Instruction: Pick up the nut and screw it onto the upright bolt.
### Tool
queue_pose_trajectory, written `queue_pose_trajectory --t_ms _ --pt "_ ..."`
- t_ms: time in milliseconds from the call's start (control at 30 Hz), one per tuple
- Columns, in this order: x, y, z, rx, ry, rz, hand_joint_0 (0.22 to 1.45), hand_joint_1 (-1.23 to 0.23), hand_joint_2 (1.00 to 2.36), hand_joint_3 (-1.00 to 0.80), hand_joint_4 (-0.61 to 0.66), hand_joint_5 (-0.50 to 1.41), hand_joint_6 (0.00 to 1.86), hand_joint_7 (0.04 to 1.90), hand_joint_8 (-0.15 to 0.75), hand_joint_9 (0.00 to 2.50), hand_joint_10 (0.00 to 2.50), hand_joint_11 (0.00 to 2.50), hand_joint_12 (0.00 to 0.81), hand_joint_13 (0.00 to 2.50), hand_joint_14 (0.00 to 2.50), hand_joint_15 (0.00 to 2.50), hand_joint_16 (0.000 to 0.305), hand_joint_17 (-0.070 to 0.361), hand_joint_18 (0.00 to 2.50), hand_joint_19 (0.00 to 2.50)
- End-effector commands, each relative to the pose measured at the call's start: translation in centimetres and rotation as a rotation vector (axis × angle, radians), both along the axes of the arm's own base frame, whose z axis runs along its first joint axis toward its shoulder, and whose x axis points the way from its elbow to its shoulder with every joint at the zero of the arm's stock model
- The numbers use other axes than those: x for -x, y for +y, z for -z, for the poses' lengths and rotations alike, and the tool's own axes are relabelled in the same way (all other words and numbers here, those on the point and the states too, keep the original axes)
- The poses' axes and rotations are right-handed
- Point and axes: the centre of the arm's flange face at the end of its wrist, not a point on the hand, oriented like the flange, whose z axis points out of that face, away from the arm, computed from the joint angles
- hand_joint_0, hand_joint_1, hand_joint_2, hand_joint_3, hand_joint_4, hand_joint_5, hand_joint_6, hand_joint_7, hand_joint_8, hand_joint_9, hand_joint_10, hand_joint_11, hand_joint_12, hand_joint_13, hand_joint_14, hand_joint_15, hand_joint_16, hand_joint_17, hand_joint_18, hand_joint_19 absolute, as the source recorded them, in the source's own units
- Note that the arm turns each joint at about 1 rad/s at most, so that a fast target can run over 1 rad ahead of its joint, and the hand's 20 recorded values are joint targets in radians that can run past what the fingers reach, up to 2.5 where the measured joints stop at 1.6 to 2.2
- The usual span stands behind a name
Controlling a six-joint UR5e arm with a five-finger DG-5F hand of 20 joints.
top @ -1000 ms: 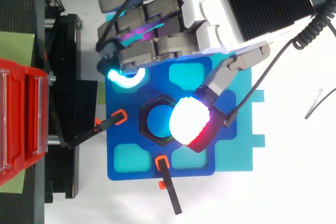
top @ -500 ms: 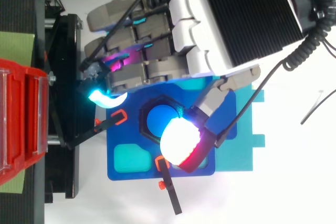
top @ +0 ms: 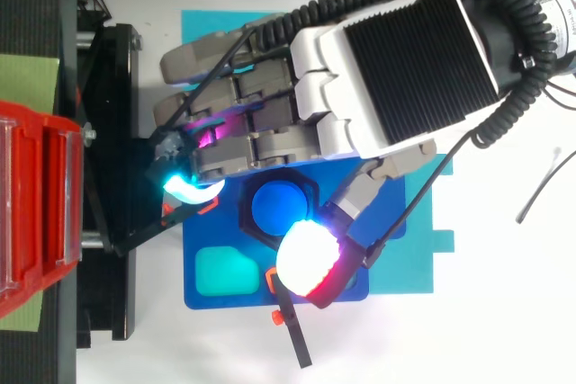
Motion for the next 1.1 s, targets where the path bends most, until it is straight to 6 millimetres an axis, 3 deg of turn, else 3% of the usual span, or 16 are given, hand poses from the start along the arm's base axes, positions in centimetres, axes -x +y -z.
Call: queue_pose_trajectory --t_ms 0,600,1067 --pt "0.08 0.24 0.11 0.0 0.013 -0.003 0.52 -0.12 1.0 -0.5 0.26 -0.05 0.5 0.95 0.235 0.88 0.0 0.0 0.262 0.55 0.0 0.0 0.031 0.069 0.32 0.08" --pt "0.19 0.95 0.39 0.006 0.036 -0.011 0.53 -0.14 1.0 -0.5 0.18 -0.01 0.51 1.28 0.253 0.93 0.0 0.0 0.259 0.6 0.0 0.0 0.03 0.068 0.37 0.1" --pt "0.3 0.5 0.47 0.006 0.038 -0.007 0.54 -0.16 1.0 -0.5 0.16 0.01 0.5 1.36 0.261 0.99 0.0 0.0 0.251 0.66 0.0 0.0 0.029 0.065 0.44 0.1"
